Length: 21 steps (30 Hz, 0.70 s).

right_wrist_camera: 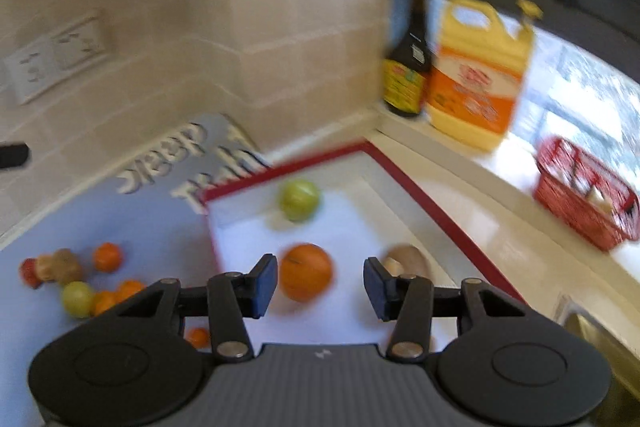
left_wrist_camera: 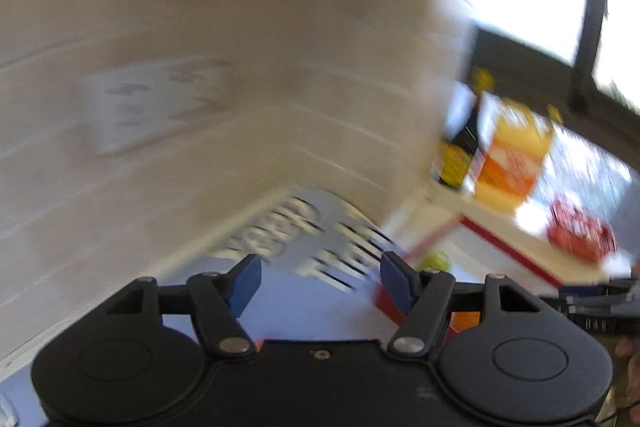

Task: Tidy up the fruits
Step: 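Carry the orange and brown fruit into the red box and release both, then grasp the strawberry with the left tool while the right tool grasps the kiwi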

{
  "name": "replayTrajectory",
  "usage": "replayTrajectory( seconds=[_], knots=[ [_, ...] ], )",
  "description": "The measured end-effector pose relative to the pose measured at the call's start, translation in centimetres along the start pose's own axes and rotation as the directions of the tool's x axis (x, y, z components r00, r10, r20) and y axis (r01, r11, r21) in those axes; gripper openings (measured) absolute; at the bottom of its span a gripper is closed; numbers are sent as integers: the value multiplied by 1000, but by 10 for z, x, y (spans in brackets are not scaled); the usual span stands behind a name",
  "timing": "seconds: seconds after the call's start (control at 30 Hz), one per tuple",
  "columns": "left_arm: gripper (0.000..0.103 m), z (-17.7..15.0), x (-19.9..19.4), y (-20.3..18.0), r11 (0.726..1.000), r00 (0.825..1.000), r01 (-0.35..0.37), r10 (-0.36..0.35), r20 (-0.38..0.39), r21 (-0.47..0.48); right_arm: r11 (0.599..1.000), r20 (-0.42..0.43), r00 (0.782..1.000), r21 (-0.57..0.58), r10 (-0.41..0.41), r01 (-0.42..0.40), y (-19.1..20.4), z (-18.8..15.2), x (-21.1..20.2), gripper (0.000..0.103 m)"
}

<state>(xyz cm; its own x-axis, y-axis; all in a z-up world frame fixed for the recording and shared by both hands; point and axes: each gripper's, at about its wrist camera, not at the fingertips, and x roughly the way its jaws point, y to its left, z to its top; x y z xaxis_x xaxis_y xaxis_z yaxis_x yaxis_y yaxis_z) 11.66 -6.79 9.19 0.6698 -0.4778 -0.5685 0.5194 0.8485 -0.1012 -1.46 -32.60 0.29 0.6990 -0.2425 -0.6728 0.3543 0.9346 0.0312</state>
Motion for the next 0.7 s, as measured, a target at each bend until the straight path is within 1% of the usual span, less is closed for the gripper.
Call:
replayTrajectory(
  seconds=[0.07, 0.13, 0.2, 0.27, 0.3, 0.37, 0.43, 0.53, 0.6, 0.67, 0.7],
  knots=[
    [80, -1, -27, 30, 997, 997, -55, 57, 43, -60, 998, 17, 999, -49, 27, -27, 24, 8, -7, 51],
    [80, -4, -48, 56, 986, 989, -130, 137, 58, -107, 992, 33, 997, -101, 76, -73, 49, 13, -12, 53],
    [80, -9, -63, 80, 970, 977, -197, 206, 56, -145, 981, 39, 992, -156, 123, -115, 75, 20, -13, 55],
    [80, -16, -73, 101, 953, 965, -247, 258, 42, -175, 964, 37, 983, -208, 179, -168, 105, 26, -10, 55],
    [80, -21, -76, 111, 946, 962, -262, 273, 33, -190, 955, 31, 978, -224, 208, -196, 119, 28, -8, 55],
    [80, -33, -74, 127, 936, 959, -279, 285, -6, -214, 934, 14, 963, -249, 269, -257, 146, 30, -1, 55],
    [80, -46, -66, 140, 927, 954, -300, 296, -48, -225, 914, -11, 950, -271, 311, -302, 172, 27, 6, 55],
    [80, -67, -50, 161, 917, 947, -320, 302, -111, -237, 881, -75, 927, -291, 367, -372, 208, 20, 24, 55],
    [80, -79, -33, 173, 911, 948, -313, 283, -145, -269, 867, -118, 918, -304, 378, -396, 228, 16, 35, 55],
    [80, -90, -15, 188, 897, 951, -302, 258, -171, -322, 851, -163, 911, -326, 379, -412, 246, 12, 50, 56],
    [80, -94, -7, 194, 890, 953, -295, 246, -180, -348, 845, -177, 910, -340, 374, -413, 252, 10, 56, 58]
  ],
)
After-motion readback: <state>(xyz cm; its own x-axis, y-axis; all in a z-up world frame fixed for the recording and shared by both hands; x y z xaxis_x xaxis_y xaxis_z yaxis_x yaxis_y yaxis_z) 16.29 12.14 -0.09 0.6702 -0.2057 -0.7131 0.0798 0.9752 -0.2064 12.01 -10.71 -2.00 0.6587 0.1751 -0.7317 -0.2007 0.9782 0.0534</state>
